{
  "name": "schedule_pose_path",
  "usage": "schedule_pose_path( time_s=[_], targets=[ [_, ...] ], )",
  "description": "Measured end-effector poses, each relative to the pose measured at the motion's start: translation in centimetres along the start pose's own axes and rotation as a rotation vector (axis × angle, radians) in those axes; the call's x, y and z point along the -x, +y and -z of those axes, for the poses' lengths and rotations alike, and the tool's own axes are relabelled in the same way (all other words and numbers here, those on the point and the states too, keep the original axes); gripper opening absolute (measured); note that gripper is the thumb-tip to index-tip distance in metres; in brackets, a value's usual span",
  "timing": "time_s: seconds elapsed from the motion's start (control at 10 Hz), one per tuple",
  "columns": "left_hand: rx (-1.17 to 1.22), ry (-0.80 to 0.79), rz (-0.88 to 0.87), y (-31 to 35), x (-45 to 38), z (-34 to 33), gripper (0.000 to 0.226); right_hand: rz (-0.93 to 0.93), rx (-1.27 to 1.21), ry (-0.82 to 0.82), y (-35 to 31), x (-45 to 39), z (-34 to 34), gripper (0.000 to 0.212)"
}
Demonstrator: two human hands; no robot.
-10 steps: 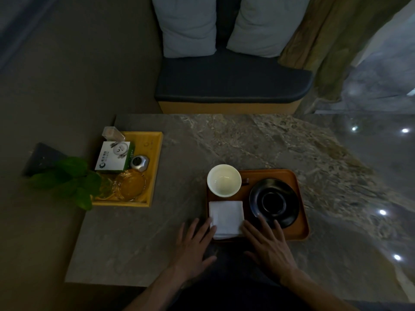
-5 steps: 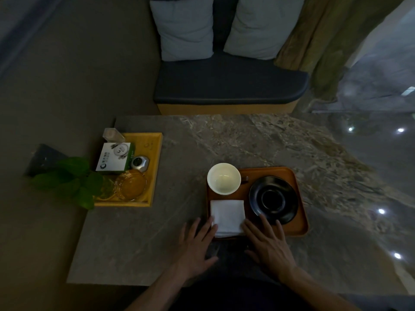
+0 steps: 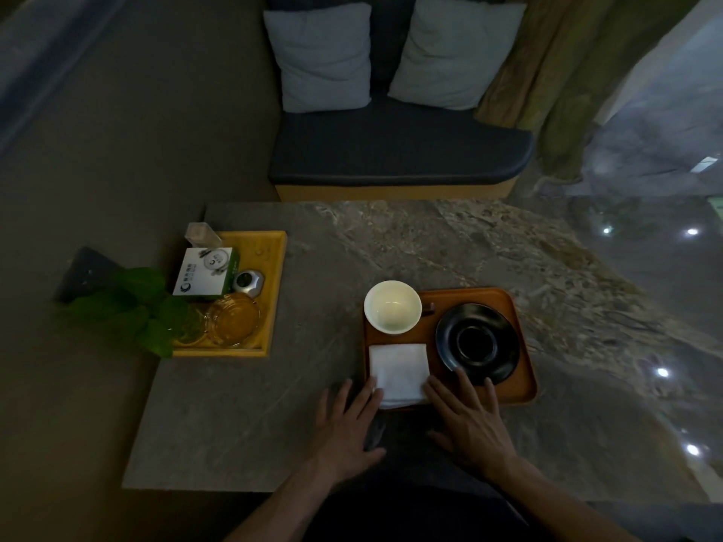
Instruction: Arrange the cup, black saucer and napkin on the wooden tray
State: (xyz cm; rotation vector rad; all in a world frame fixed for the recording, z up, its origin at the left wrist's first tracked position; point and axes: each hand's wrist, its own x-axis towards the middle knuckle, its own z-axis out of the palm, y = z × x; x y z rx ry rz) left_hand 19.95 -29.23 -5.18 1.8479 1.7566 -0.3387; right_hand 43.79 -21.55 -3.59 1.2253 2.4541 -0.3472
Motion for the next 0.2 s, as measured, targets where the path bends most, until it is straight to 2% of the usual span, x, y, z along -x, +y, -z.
schedule_pose_path(
  time_s=[0.1,0.2],
  targets=[
    [0.016,0.020,0.003,-0.15,-0.07,0.12,0.092,-0.008,-0.043,-0.042,0.11,0.06,-0.14,0.082],
    [0.042,0.053,-0.021,0.21,-0.10,0.61,0.084,0.009,-0.042,-0.008,0.10,-0.10,-0.14,0.078]
  ],
)
